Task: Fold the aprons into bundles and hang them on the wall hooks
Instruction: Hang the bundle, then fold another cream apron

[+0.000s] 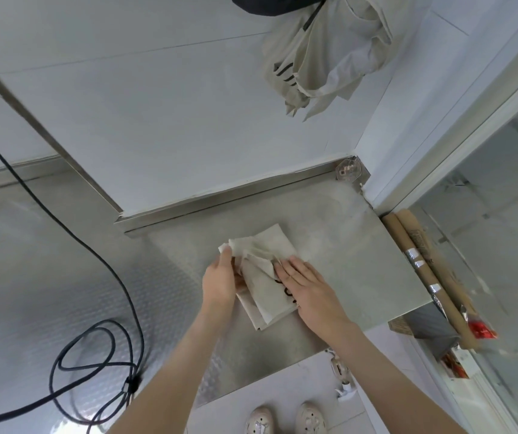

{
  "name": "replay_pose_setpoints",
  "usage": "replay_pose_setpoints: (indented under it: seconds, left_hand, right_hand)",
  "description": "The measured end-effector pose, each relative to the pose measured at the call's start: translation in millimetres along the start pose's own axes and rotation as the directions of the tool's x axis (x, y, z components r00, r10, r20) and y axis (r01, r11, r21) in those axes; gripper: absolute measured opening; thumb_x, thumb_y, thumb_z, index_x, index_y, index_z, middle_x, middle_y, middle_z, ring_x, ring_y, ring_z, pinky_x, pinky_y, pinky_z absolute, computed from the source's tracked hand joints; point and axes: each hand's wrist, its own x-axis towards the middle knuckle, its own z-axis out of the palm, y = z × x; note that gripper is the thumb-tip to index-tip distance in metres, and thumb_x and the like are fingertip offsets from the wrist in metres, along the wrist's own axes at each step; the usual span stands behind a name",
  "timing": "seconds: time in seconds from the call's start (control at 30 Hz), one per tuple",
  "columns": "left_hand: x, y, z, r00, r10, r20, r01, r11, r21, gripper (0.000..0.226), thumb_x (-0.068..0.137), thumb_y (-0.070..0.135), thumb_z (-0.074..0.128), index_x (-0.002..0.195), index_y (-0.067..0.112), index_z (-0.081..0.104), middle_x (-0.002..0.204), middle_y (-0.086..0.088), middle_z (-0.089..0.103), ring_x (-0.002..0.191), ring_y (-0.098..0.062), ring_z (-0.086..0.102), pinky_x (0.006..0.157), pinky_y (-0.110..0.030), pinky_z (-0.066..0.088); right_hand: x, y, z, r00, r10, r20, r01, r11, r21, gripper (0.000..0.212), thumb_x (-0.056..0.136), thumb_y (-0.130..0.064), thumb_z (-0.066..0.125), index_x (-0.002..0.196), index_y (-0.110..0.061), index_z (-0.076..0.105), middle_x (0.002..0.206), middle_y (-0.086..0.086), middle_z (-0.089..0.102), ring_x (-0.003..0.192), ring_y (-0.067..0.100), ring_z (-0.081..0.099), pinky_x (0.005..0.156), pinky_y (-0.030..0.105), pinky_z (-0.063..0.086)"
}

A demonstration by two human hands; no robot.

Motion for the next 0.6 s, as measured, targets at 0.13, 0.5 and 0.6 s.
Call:
replay_pose_setpoints:
  seconds: [0.13,0.5,0.6]
  left_hand:
    - [-2,-13,8,0.973,-0.016,-0.232,0.096,0.937,0.337,0.086,0.073,0.069,0.058,0.120,0.000,0.041,0.125,-0.014,0.044,0.120,-0.030,0.040,0.103,-0.040,0.034]
    - [-13,-23,15,0.994,-0.035,0.102,0.022,0.991,0.134,0.052,0.073,0.049,0.076,0.104,0.014,0.053,0.103,0.002,0.063,0.096,-0.016,0.061,0.090,-0.037,0.051]
    - [-21,-27,19,0.977,0.048,0.209,-0.090,0.976,0.199,0.056,0.073,0.031,0.081,0.112,0.013,0.045,0.108,-0.002,0.061,0.101,-0.018,0.060,0.090,-0.036,0.051]
  right_hand:
    - [-6,-6,12,0.997,-0.083,0.009,0.083,0.996,-0.012,0.065,0.075,-0.005,0.029,0.138,-0.008,0.048,0.139,0.002,0.054,0.133,0.018,0.042,0.114,0.032,0.017]
    - [3,-4,-12,0.970,0.145,0.193,-0.235,0.759,0.607,0.046,0.089,-0.023,0.065,0.133,-0.023,0.049,0.125,-0.012,0.048,0.126,0.007,0.038,0.108,0.030,0.030]
    - [5,-4,-4,0.974,0.199,0.107,-0.226,0.833,0.506,0.035,0.092,-0.009,0.055,0.126,-0.016,0.054,0.122,-0.004,0.055,0.120,0.016,0.039,0.104,0.038,0.032]
